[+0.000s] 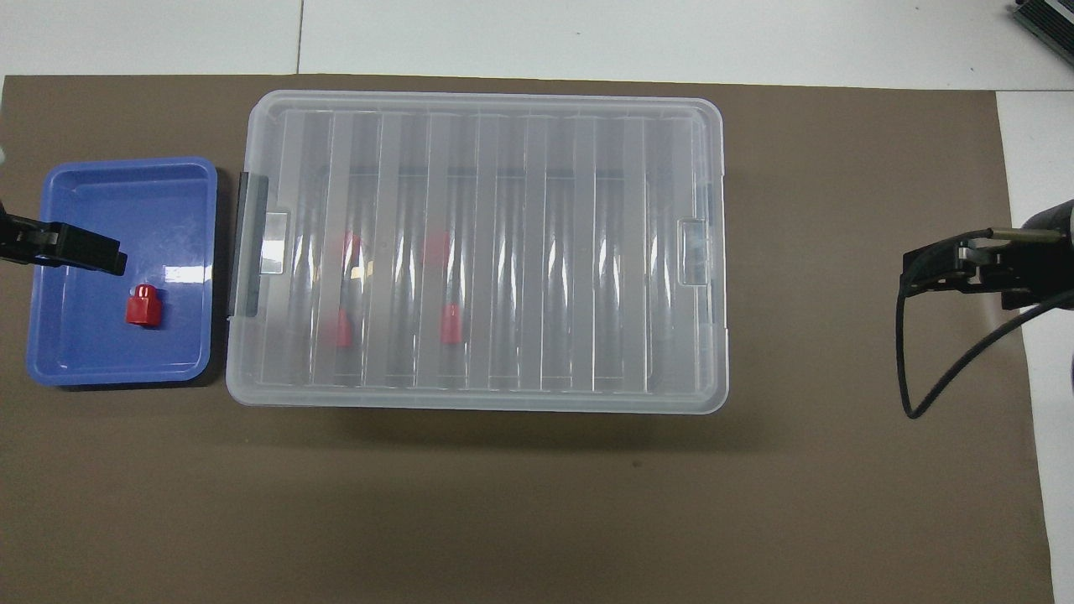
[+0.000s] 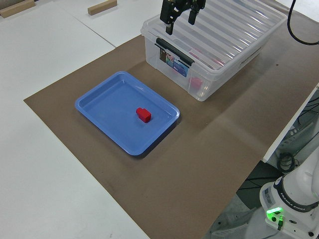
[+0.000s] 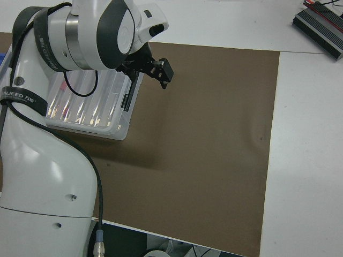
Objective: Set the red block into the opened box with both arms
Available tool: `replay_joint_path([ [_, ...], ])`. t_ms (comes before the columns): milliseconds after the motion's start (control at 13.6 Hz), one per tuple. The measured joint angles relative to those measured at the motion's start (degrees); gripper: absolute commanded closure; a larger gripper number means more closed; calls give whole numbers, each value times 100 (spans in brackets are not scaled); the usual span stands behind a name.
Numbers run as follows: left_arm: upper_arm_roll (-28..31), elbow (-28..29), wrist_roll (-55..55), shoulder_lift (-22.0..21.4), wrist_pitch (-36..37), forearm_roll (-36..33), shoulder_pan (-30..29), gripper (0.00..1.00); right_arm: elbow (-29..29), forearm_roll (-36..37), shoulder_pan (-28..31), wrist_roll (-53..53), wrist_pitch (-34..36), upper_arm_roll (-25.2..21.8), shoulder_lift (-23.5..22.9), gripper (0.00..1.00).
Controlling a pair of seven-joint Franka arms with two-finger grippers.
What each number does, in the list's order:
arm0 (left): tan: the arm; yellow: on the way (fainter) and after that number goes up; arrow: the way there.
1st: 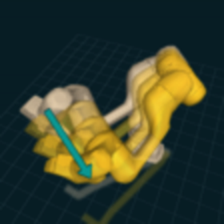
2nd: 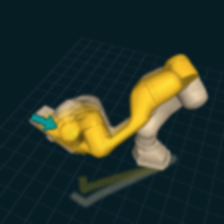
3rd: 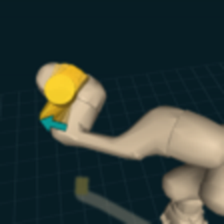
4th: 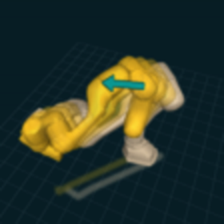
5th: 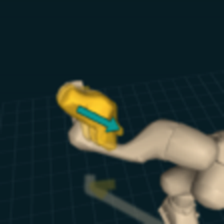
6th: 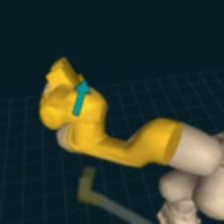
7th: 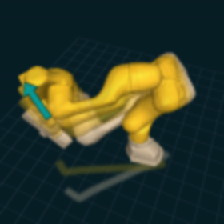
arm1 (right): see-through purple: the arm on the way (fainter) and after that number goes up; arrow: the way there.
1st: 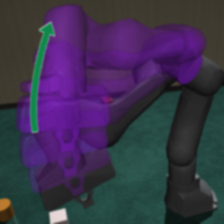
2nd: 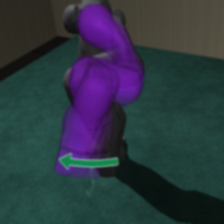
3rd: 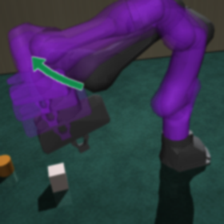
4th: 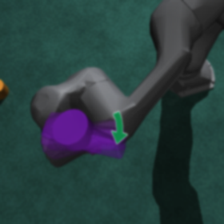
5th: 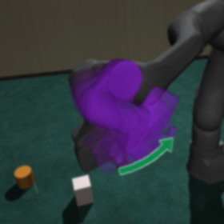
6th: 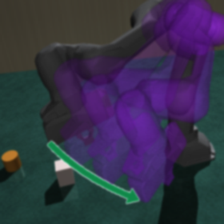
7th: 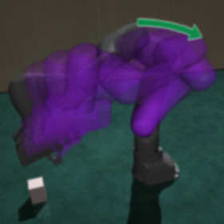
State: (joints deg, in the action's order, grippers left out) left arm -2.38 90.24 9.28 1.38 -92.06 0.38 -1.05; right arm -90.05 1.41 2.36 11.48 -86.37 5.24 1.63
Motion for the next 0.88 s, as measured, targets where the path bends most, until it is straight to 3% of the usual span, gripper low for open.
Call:
replay_joint_path([
  [882,43,0,0,0,0,0,-8,0,-353,-3,-28,27,-762,5,-8,2],
])
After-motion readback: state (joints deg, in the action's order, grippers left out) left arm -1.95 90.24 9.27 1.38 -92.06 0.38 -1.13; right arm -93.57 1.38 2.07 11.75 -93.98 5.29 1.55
